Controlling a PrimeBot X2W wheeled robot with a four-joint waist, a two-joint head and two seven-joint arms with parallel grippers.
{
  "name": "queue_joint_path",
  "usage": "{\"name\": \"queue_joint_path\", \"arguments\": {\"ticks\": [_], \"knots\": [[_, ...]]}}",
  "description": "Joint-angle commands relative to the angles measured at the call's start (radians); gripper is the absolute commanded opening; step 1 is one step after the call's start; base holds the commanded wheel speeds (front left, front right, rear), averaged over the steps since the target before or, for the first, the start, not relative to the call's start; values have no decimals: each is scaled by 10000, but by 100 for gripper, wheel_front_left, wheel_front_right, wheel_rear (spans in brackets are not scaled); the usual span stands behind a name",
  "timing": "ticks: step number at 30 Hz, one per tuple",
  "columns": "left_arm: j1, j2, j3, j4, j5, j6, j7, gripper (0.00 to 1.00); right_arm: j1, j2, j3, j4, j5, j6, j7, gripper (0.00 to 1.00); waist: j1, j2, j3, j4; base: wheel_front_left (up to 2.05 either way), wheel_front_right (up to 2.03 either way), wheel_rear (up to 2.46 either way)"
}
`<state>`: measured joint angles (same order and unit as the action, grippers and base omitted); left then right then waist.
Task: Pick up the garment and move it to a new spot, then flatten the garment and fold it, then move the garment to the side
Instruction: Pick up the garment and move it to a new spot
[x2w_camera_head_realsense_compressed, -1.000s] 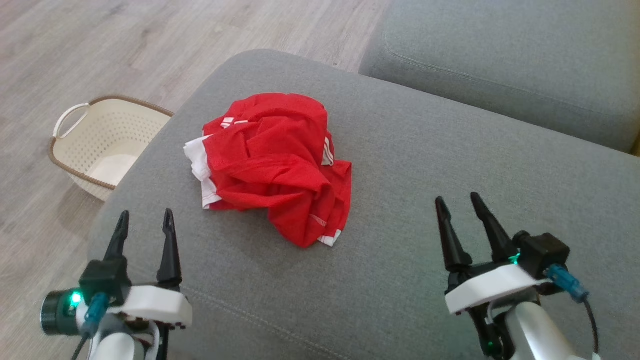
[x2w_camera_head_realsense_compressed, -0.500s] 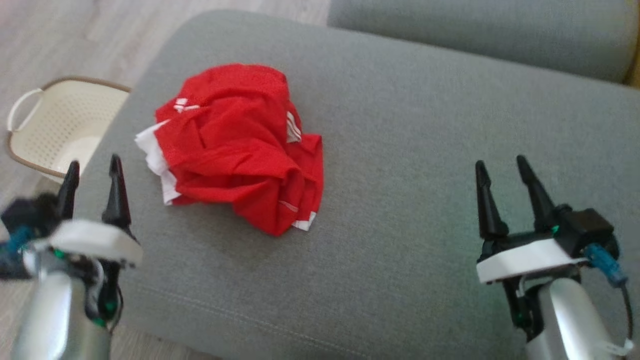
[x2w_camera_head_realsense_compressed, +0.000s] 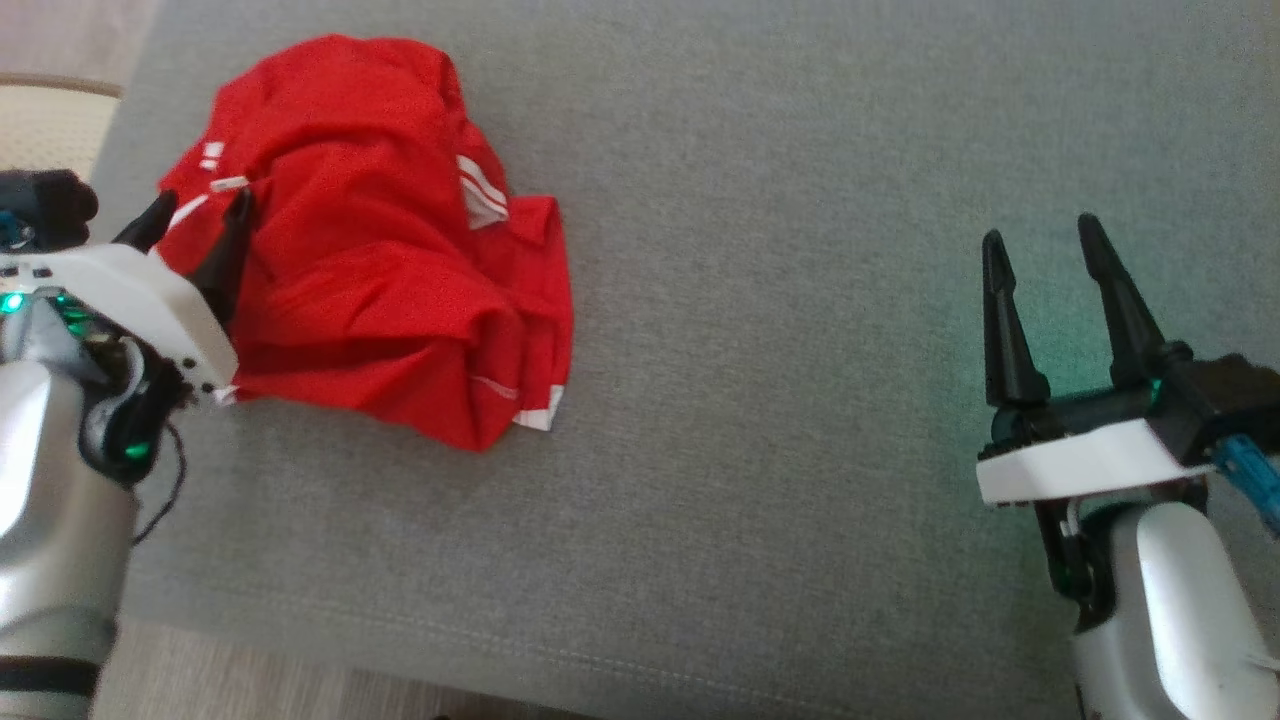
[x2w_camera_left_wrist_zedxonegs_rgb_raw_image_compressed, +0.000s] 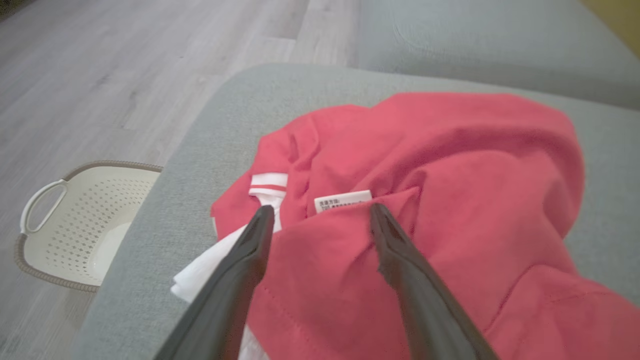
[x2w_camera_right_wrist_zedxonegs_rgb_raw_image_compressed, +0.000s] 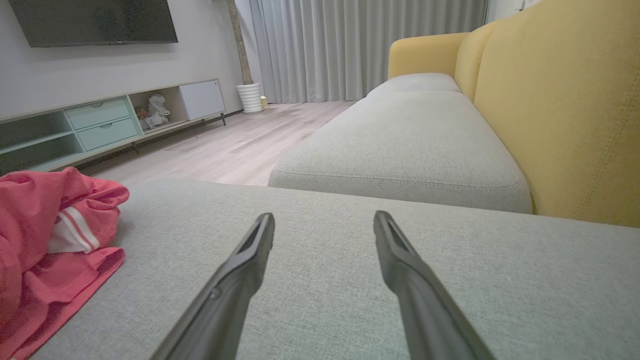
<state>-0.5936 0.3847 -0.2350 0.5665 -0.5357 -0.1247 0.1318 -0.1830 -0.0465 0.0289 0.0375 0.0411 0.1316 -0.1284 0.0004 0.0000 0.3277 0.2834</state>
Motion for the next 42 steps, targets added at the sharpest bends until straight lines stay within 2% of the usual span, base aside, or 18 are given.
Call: {"name": "queue_joint_path", "arguments": {"ticks": [1, 4, 5, 6, 7, 17, 23, 26, 27, 31, 42], "knots": [[-526, 898, 53, -71, -122, -56, 13, 100, -366, -37, 307, -435, -110, -9, 15, 100, -4, 0, 391, -308, 0, 0, 0], [-793, 1231, -692, 319, -551, -57, 65, 100, -440, -37, 340, -484, -164, -9, 14, 100, -4, 0, 589, -470, 0, 0, 0], [-867, 1318, -854, 452, -702, -57, 47, 95, -455, -37, 347, -483, -166, -9, 3, 100, -4, 0, 631, -520, 0, 0, 0], [-948, 1391, -981, 573, -825, -57, -35, 42, -465, -37, 347, -477, -167, -9, -13, 100, -4, 0, 659, -557, 0, 0, 0], [-1038, 1446, -1054, 711, -946, -57, -188, 0, -472, -37, 342, -465, -162, -9, -31, 100, -4, 0, 674, -588, 0, 0, 0], [-1505, 1677, -1642, 1438, -1329, -58, -2022, 0, -347, -37, 335, 81, 103, -9, -366, 100, -4, 0, -151, -642, 0, 0, 0], [-1537, 1851, -1780, 1079, -1273, -49, -2697, 0, -60, -37, 453, 576, 399, -9, -577, 100, -4, 0, -1138, -529, 0, 0, 0], [-1550, 1897, -1706, 768, -1228, 88, -2939, 0, 39, -37, 463, 712, 462, -9, -628, 100, -4, 0, -1441, -489, 0, 0, 0], [-1511, 1950, -1676, 293, -1106, 289, -3154, 0, 124, -37, 469, 824, 551, -9, -686, 100, -4, 0, -1722, -461, 0, 0, 0], [-1387, 1961, -1506, -511, -1134, 569, -3352, 0, 237, -37, 522, 997, 725, -9, -774, 100, -4, 0, -2096, -459, 0, 0, 0], [-621, 1829, -693, -3964, -1243, 2187, -3649, 0, 427, -37, 758, 1464, 1149, -9, -1045, 100, -4, 0, -2950, -1008, 0, 0, 0]]}}
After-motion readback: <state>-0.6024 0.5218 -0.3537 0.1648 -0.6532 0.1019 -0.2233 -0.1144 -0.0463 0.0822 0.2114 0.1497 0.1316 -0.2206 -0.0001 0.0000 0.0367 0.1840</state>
